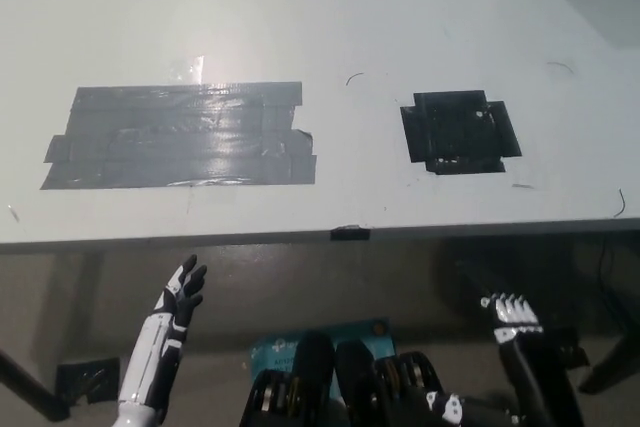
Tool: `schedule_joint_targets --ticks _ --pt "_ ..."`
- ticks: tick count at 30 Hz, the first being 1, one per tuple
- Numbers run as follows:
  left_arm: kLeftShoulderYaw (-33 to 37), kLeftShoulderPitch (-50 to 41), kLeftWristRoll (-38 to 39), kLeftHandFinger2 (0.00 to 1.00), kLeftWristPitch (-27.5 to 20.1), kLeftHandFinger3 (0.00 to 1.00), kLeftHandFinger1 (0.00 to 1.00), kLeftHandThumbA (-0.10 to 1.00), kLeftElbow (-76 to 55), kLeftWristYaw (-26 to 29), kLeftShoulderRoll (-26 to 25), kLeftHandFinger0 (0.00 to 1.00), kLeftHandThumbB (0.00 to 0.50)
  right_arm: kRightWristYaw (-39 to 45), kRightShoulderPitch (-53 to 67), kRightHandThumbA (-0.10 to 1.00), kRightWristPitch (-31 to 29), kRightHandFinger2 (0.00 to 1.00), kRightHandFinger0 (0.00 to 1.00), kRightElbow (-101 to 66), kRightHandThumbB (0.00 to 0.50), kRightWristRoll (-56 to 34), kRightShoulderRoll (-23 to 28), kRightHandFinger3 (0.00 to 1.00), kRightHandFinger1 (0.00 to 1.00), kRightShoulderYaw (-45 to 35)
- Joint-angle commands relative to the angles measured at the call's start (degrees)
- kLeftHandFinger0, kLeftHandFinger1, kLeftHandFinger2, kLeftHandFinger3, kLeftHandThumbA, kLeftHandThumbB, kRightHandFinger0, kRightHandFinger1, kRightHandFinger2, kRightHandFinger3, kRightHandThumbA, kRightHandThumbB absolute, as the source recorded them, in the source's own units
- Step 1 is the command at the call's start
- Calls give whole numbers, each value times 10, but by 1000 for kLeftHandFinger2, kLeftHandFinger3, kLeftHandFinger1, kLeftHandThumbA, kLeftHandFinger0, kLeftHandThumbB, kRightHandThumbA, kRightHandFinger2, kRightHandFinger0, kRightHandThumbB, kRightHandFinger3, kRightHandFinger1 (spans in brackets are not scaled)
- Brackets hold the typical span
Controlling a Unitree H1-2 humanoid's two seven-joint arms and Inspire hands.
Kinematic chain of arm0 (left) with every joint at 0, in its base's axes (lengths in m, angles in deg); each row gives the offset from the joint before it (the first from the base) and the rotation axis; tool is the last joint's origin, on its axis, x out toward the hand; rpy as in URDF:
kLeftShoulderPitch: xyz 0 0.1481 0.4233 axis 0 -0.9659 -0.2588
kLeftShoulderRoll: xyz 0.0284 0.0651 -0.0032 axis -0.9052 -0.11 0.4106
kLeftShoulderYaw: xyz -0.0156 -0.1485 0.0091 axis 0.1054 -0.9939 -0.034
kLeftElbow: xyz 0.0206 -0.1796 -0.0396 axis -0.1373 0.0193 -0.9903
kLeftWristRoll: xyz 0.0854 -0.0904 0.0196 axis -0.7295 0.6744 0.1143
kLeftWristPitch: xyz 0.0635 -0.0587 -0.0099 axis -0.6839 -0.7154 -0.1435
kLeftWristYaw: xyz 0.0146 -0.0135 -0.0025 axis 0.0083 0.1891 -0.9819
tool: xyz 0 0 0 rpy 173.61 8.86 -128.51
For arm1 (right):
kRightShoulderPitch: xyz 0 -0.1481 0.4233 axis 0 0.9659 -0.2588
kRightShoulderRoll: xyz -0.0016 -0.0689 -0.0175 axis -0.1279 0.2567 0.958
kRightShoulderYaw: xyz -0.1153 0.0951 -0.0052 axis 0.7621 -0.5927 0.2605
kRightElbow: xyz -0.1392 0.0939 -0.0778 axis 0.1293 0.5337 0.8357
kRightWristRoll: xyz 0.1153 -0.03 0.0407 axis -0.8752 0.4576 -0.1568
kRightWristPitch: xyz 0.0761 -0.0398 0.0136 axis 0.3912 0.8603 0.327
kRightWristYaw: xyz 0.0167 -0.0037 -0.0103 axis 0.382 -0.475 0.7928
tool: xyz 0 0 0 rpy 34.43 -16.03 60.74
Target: A stack of plates is kept in the middle of the desk close to the robot and the robot grabs the stack with its right hand, picks it up and hands it to a person.
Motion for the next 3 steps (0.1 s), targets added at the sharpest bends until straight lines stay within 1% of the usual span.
schedule_joint_targets --ticks 1,3 --pt "2 -17 -6 1000 -43 1000 1000 1000 -11 13 4 1000 0 14 8 1000 -58 1000 1000 36 323 -128 -23 1000 1000 -14" --pt "2 -19 -7 1000 -44 1000 1000 1000 -11 13 5 1000 0 20 8 1000 -61 1000 1000 40 330 -127 -21 1000 1000 -12"
